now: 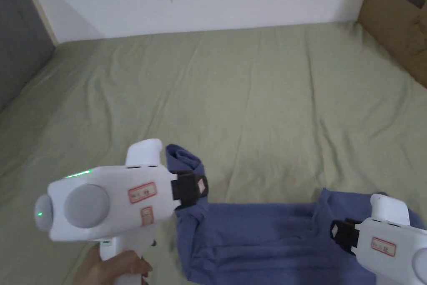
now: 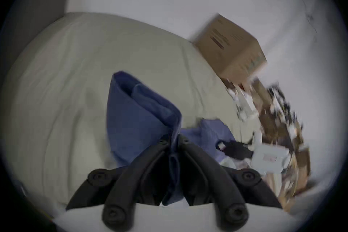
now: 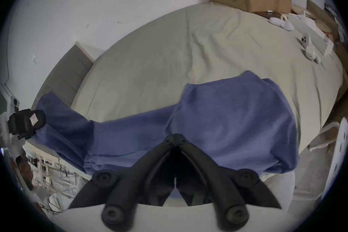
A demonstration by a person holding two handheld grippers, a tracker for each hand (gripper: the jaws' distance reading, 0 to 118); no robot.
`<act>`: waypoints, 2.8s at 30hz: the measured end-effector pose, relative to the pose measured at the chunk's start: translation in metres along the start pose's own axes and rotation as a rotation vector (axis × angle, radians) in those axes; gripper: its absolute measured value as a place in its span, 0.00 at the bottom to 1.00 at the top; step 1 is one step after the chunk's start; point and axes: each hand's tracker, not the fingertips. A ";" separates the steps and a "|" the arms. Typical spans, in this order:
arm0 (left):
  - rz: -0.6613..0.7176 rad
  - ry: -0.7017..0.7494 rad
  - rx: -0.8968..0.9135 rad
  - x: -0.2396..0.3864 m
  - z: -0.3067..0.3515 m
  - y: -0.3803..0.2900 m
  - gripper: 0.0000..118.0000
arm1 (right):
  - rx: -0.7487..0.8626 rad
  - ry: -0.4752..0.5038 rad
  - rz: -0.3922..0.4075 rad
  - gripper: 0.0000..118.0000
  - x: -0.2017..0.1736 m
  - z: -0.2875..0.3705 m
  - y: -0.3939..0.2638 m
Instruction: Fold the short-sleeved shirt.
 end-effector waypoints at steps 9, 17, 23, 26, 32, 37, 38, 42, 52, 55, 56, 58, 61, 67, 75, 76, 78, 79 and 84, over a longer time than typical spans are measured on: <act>-0.262 -0.050 -0.260 0.077 -0.138 -0.076 0.76 | 0.038 -0.046 -0.152 0.00 0.051 0.019 -0.014; -0.144 -0.054 -0.190 0.055 -0.118 -0.066 0.70 | 0.029 -0.066 -0.193 0.00 0.067 0.023 -0.019; -0.005 0.078 -0.145 0.011 -0.097 -0.049 0.00 | 0.034 -0.053 -0.137 0.00 0.052 0.016 -0.016; 0.052 0.095 -0.221 -0.008 -0.108 -0.065 0.00 | 0.017 -0.048 -0.103 0.00 0.045 0.008 -0.016; 0.041 0.055 -0.280 0.006 -0.133 -0.084 0.00 | 0.001 -0.072 -0.011 0.00 0.028 0.000 -0.016; 0.022 -0.014 -0.321 0.031 -0.150 -0.082 0.00 | 0.010 -0.073 0.022 0.00 0.023 0.004 -0.014; 0.012 -0.038 -0.327 0.036 -0.151 -0.084 0.00 | 0.014 -0.076 0.026 0.00 0.023 0.005 -0.014; -0.043 -0.050 -0.397 0.061 -0.175 -0.099 0.00 | 0.019 -0.082 0.021 0.00 0.027 0.007 -0.014; -0.021 -0.156 -0.397 0.074 -0.167 -0.101 0.00 | 0.029 -0.111 -0.001 0.00 0.035 0.017 -0.007; 0.065 -0.178 -0.345 0.051 -0.149 -0.093 0.00 | 0.037 -0.111 0.004 0.00 0.031 0.021 -0.004; 0.106 -0.194 -0.329 0.038 -0.138 -0.088 0.00 | 0.036 -0.115 0.013 0.00 0.030 0.021 -0.004; 0.183 -0.193 -0.269 0.009 -0.114 -0.080 0.00 | 0.034 -0.119 0.021 0.00 0.027 0.019 -0.003; 0.282 -0.161 -0.195 -0.039 -0.076 -0.074 0.00 | 0.030 -0.106 0.025 0.00 0.019 0.015 -0.003; 0.441 -0.027 -0.091 -0.112 -0.033 -0.079 0.11 | 0.017 -0.060 0.066 0.00 -0.005 0.005 0.000; 0.551 -0.153 -0.157 -0.119 -0.070 -0.084 0.87 | -0.007 -0.029 0.150 0.00 -0.028 0.001 -0.001; 0.545 -0.170 -0.173 -0.117 -0.078 -0.084 0.87 | -0.008 -0.032 0.157 0.00 -0.028 0.001 -0.002; 0.541 -0.199 -0.212 -0.115 -0.097 -0.087 0.85 | -0.015 -0.037 0.155 0.00 -0.027 0.002 -0.002; 0.550 -0.232 -0.229 -0.116 -0.106 -0.088 0.69 | -0.019 -0.032 0.147 0.00 -0.025 0.003 -0.002; 0.606 -0.209 -0.312 -0.135 -0.132 -0.097 0.10 | -0.027 -0.049 0.136 0.00 -0.021 0.005 -0.001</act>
